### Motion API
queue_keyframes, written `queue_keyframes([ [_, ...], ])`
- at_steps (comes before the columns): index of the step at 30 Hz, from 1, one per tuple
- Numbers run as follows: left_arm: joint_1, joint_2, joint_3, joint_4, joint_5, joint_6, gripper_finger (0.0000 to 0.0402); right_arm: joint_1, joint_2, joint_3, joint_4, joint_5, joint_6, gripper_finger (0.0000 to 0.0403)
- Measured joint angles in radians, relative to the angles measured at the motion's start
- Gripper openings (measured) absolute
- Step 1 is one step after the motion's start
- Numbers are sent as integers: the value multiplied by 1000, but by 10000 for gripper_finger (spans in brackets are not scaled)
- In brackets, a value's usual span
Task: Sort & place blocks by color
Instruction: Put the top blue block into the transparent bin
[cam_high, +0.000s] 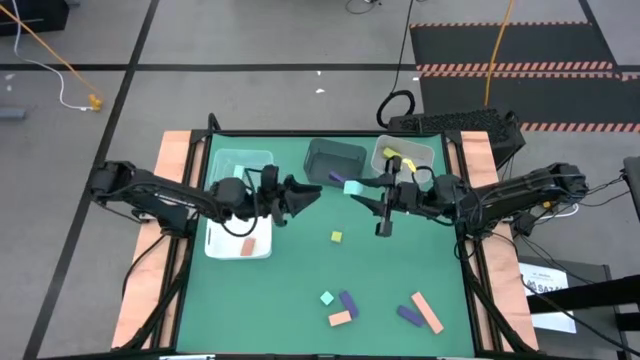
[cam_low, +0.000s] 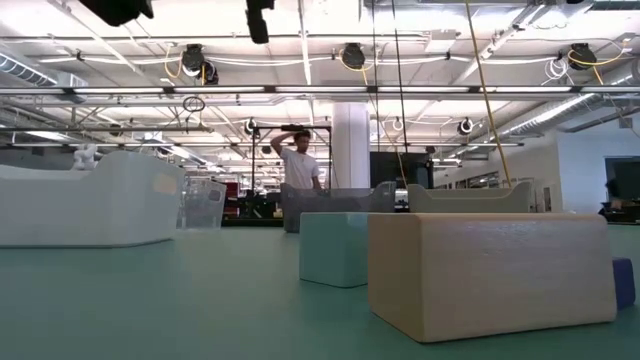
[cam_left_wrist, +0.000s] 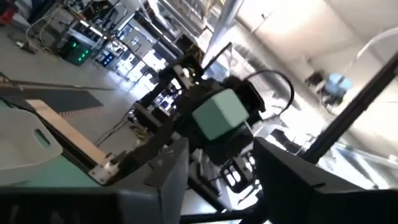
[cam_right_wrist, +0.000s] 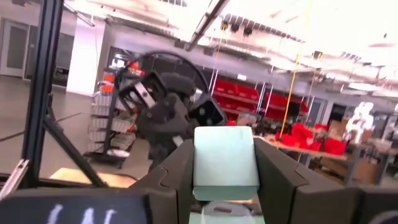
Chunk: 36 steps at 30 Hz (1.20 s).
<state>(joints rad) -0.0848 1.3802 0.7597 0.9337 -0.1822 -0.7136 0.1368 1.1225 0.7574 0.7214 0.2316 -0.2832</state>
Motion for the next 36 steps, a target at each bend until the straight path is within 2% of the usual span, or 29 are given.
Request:
queue_keyframes([
  [5,47,12,0,33,1,-177,240,-10,20,0,84,-27,-28,113],
  [8,74,12,0,39,3,-226,263,-31,56,0,167,-107,-29,113],
  [11,87,12,0,77,39,-233,275,-57,98,0,257,-133,-20,113],
  [20,90,21,13,118,53,-291,274,-107,239,9,436,-215,-13,113],
  [27,90,86,62,123,131,-372,277,-124,341,109,436,-288,-21,113],
  [36,98,89,102,115,244,-318,248,-133,363,118,429,-289,-47,113],
])
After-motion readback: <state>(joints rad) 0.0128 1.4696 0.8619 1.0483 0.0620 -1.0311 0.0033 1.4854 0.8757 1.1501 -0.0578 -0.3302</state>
